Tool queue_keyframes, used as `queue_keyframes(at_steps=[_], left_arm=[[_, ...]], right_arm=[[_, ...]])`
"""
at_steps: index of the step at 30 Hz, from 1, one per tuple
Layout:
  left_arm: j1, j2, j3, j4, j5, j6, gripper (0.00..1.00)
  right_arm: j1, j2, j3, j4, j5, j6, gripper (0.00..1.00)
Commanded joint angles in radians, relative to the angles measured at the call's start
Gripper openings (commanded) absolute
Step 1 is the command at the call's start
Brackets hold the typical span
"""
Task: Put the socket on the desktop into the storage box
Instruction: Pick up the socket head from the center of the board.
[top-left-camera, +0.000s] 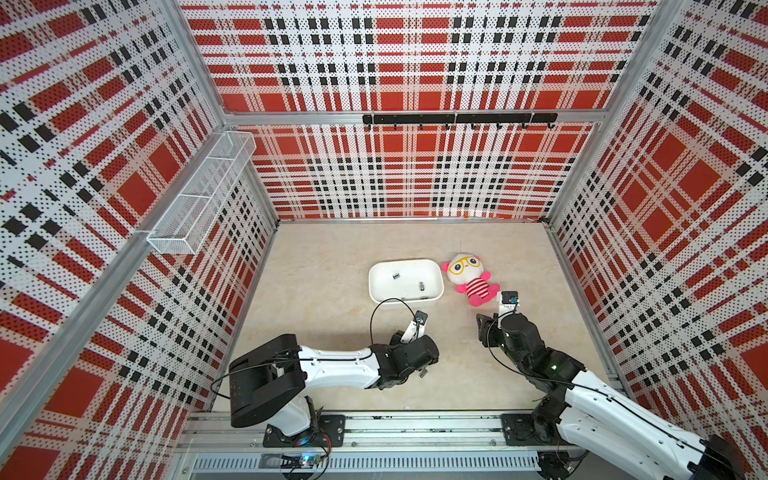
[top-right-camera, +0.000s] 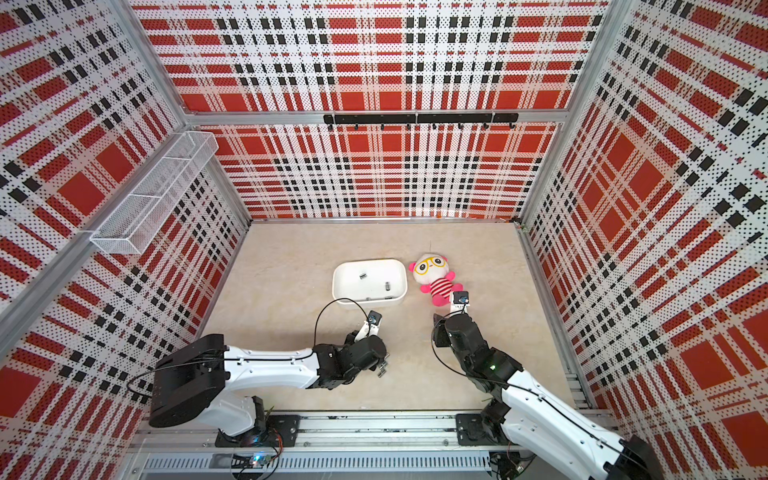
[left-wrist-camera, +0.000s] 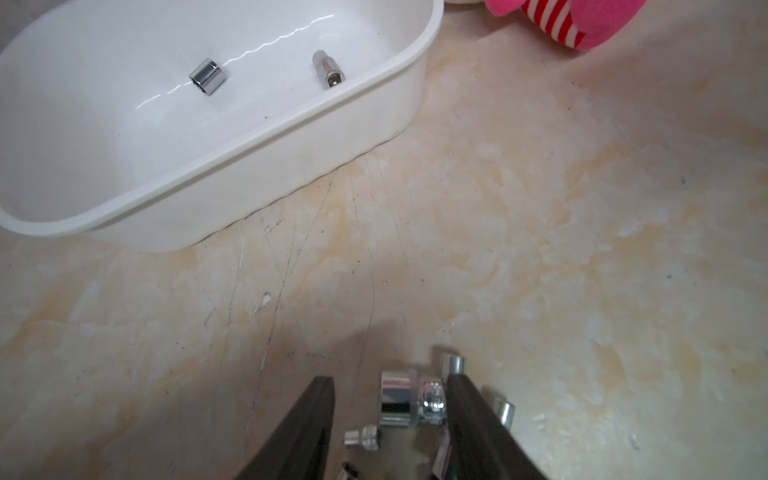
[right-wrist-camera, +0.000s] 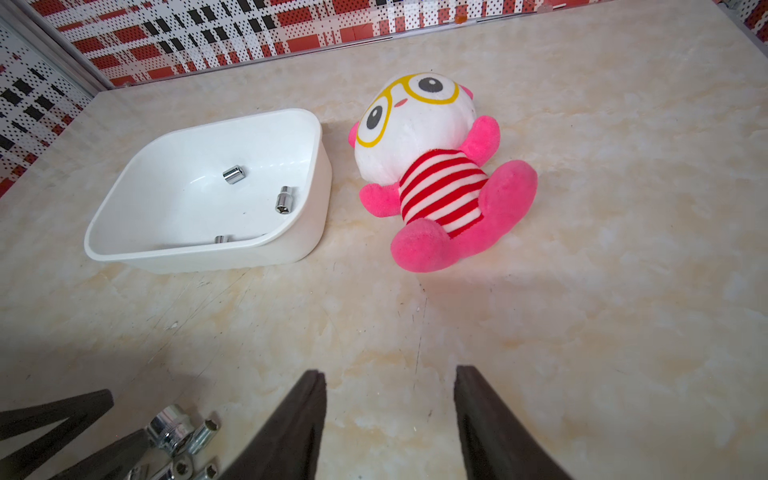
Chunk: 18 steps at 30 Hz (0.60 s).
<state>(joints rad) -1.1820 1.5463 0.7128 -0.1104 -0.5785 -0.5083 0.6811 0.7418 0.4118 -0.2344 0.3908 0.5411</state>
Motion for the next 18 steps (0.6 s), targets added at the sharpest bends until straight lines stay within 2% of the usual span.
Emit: queue_keyframes(at_steps=[1, 18], left_arm=[[-0.008, 0.034, 0.032, -0.045, 0.015, -0.004, 0.47], [-0.008, 0.095, 0.054, -0.042, 0.044, 0.001, 0.45]], right_arm=[[0.002, -0.014, -0.018, -0.003, 0.016, 0.005, 0.56], [0.002, 0.027, -0.012, 0.011, -0.007, -0.003, 0.56]])
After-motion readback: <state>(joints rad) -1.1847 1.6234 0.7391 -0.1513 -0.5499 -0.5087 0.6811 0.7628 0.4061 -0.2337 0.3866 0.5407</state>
